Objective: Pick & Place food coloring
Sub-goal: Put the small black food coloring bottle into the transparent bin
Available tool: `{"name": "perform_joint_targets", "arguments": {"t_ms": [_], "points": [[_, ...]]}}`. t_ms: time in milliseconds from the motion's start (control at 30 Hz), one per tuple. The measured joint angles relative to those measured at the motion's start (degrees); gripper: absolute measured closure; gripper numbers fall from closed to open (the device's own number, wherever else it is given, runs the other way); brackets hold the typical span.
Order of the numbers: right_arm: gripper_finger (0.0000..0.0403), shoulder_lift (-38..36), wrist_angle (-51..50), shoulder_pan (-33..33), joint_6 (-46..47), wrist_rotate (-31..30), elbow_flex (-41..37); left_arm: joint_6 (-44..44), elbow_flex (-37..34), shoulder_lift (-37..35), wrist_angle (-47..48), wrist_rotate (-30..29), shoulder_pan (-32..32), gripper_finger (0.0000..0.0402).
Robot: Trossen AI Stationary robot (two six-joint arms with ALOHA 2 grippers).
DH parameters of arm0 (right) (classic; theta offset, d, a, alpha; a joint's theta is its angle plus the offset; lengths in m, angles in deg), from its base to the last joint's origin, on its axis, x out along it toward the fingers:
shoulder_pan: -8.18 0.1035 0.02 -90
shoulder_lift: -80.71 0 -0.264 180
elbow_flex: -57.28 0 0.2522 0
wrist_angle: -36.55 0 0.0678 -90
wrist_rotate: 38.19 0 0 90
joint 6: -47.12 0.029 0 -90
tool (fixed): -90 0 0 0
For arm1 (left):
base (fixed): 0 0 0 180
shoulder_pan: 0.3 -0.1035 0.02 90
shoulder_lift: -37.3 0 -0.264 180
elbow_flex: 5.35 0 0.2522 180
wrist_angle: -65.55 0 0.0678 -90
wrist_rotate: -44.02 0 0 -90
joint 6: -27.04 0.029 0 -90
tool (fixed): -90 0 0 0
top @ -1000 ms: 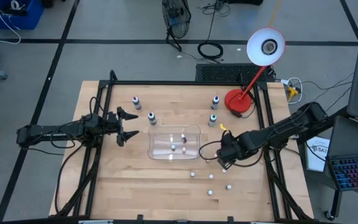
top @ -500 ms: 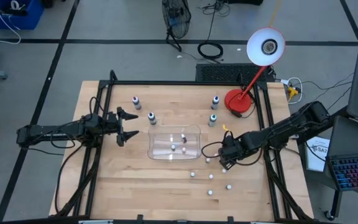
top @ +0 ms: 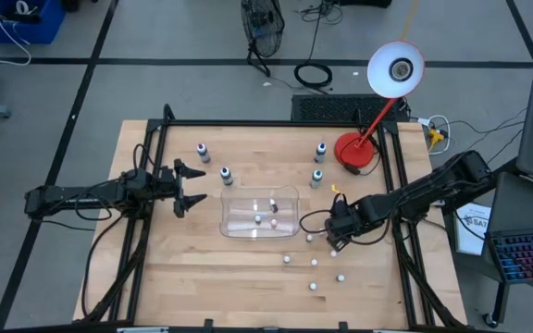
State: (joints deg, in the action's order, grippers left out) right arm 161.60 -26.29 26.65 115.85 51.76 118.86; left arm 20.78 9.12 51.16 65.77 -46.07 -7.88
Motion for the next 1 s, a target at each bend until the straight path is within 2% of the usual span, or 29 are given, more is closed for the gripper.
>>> {"name": "perform_joint_targets", "arguments": {"t_ms": [1000], "points": [[0.0240,0.0,2.4,-0.2,0.7,1.8,-1.8,0.0,0.0,0.0,0.0,0.0,0.0,0.0023]]}}
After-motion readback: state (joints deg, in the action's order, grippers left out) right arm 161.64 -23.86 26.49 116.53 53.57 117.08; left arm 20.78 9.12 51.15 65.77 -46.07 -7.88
